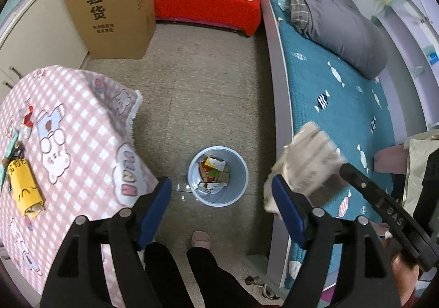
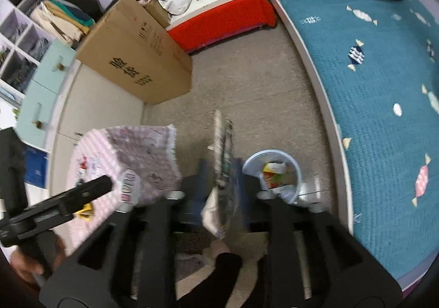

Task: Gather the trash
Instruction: 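Move both tools back over the table trash, then grasp the teal stick packet with the left tool while the right tool grasps the yellow snack bag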

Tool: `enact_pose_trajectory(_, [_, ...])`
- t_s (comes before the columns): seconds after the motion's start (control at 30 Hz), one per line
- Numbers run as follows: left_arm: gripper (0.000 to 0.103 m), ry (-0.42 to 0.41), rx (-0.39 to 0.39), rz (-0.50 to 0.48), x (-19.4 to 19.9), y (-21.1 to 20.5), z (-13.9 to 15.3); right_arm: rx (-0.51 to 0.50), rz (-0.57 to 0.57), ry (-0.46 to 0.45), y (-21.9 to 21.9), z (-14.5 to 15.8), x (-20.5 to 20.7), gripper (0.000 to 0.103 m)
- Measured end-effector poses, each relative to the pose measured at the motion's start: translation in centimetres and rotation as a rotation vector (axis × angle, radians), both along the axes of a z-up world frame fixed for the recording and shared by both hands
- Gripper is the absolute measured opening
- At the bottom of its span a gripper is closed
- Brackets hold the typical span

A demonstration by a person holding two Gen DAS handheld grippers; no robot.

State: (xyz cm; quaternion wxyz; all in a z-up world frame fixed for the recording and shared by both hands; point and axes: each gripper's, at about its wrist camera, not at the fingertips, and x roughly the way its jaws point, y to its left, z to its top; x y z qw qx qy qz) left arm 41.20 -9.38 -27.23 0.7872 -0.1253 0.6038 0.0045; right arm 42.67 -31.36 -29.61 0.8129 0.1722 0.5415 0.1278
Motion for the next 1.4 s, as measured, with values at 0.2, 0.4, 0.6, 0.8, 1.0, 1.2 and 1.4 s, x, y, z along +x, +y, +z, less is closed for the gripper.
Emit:
enact_pose_trajectory(0.2, [0.075, -0.010, 0.011, 0.061, -2.0, 3.2, 0.5, -0.033, 0.037, -0.016, 2.6, 0.1, -0.4, 0.060])
enact_pose_trajectory(0.4, [0.075, -0.025, 0.006, 0.151, -4.4, 8.1, 1.0, -0.039, 0.138, -0.067, 8.4, 2.0, -1.2, 0.060])
enact_pose_trajectory(0.6, [0.075, -0.039, 0.014, 0.249, -7.4, 15.4, 1.4, -0.021, 0.248, -0.079, 16.3, 2.4, -2.5, 0.062])
enact_pose_trajectory(0.8, [0.075, -0.035, 0.034, 0.328, -11.4, 24.8, 1.3, 0.018, 0.357, -0.041, 27.0, 1.1, -5.6, 0.065])
enact_pose_trajectory(1.0, [0.075, -0.004, 0.066, 0.370, -14.8, 33.6, -0.3, 0.029, 0.434, -0.002, 36.8, -1.1, -8.4, 0.071])
enact_pose_trajectory(1.2, [0.074, 0.028, 0.105, 0.298, -15.8, 38.5, -2.8, -0.013, 0.472, 0.014, 43.1, -3.4, -9.6, 0.072])
enact_pose_trajectory(1.4, [0.063, 0.074, 0.086, 0.212, -15.0, 39.5, -5.6, -0.047, 0.464, 0.033, 45.5, -5.1, -9.1, 0.072])
